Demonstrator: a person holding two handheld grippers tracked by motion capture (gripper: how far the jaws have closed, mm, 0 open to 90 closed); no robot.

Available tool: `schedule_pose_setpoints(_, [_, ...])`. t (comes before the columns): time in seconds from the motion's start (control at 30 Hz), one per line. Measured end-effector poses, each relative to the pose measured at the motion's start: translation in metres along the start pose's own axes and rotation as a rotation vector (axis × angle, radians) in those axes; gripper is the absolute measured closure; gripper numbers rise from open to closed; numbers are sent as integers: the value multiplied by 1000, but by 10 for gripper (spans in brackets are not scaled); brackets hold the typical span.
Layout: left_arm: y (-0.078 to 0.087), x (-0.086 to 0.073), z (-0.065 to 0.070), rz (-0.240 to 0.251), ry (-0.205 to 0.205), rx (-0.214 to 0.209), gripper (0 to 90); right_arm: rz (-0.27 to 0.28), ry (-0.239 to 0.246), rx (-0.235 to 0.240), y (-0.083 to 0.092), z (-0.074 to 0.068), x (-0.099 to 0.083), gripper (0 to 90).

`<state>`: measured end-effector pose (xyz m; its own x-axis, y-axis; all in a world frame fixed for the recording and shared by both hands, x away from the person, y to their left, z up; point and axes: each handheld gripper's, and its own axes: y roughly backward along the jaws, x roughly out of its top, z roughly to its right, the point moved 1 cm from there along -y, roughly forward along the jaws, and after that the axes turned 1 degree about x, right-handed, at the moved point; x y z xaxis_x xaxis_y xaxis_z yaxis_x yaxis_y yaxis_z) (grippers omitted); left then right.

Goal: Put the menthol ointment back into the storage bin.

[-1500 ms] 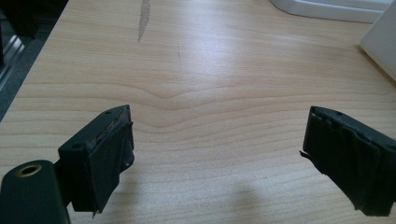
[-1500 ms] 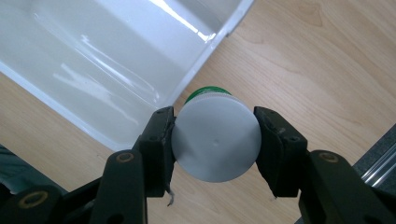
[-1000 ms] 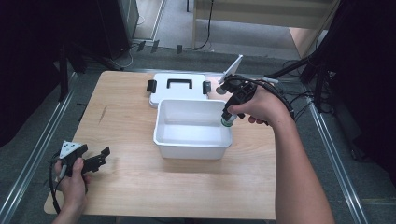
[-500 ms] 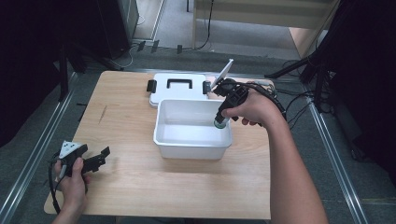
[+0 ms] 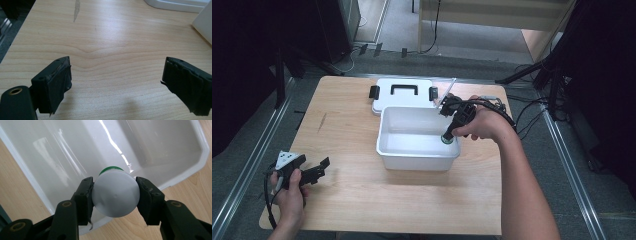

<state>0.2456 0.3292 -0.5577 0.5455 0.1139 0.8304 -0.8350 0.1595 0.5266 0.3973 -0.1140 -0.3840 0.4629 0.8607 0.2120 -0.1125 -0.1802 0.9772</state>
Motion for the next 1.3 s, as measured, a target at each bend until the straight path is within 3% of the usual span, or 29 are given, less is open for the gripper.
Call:
schedule_pose_setpoints(0.07, [0, 0, 0, 0, 0, 0, 91, -3, 7, -1, -1, -1, 0, 520])
schedule_pose_setpoints(0.13, [0, 0, 0, -1, 1, 0, 91, -14, 51, -13, -8, -3, 0, 520])
schedule_pose_setpoints(0.23, [0, 0, 0, 0, 2, 0, 91, -26, 79, -21, -15, -4, 0, 520])
schedule_pose_setpoints(0.4, [0, 0, 0, 1, 6, -1, 91, -44, 107, -33, -23, -4, 0, 520])
schedule_pose_setpoints(0.43, [0, 0, 0, -1, 4, -1, 91, -59, 136, -45, -28, -6, 1, 520])
schedule_pose_setpoints(0.6, [0, 0, 0, 1, 7, 0, 91, -91, 188, -73, -36, -8, 3, 519])
schedule_pose_setpoints(1.3, [0, 0, 0, -8, 5, 2, 91, -156, 269, -139, -63, -13, 12, 519])
